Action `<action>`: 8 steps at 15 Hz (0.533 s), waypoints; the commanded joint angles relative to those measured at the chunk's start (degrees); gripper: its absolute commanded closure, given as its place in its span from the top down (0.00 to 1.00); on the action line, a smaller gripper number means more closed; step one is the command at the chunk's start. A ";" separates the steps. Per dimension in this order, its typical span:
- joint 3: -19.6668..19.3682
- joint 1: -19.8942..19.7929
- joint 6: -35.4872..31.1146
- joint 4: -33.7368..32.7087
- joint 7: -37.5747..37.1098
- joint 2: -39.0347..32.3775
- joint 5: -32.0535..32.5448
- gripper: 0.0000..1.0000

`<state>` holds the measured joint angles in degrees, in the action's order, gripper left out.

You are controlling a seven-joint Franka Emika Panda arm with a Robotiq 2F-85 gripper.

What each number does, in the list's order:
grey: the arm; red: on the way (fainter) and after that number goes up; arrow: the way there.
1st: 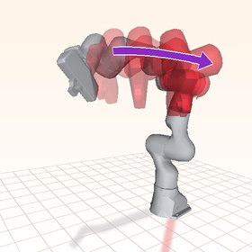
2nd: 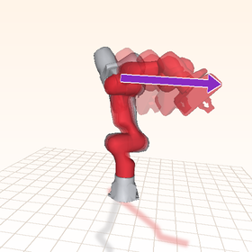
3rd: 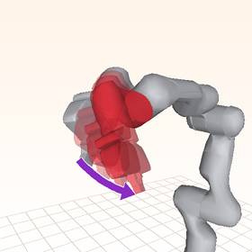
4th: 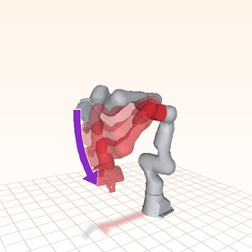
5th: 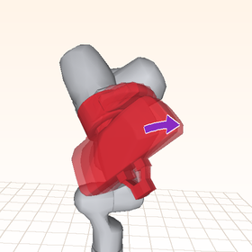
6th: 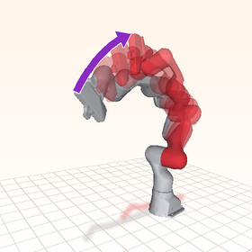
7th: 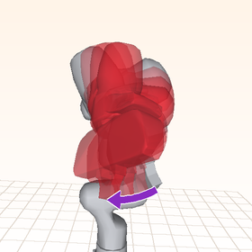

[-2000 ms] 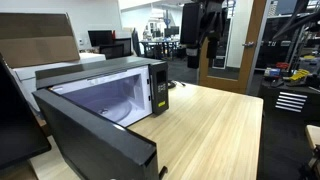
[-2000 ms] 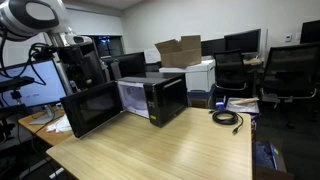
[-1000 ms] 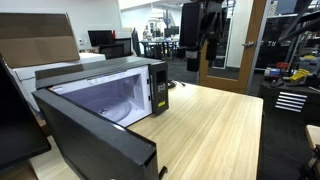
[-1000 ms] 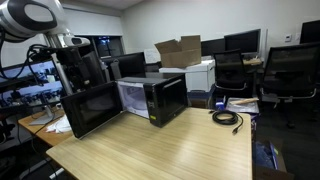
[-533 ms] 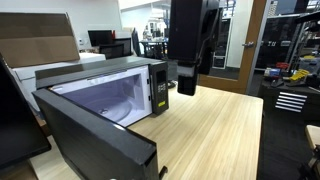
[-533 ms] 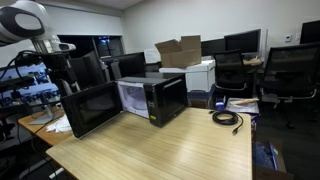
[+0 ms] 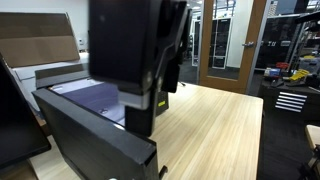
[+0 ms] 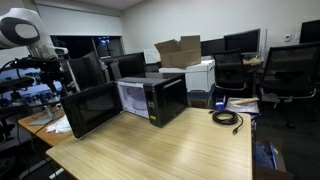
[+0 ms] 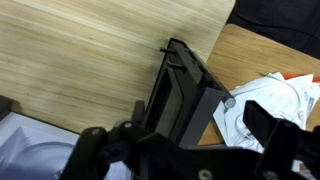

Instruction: Close the microwave door fully

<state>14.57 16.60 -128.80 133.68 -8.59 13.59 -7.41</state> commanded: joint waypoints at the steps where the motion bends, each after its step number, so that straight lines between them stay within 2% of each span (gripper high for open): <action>1: 1.03 1.38 -2.09 -2.61 4.45 -3.53 -2.18 1.00; 8: 2.97 3.47 -5.04 -6.26 10.35 -8.70 -3.08 1.00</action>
<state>16.85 19.64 -131.88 128.78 -1.65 7.26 -8.67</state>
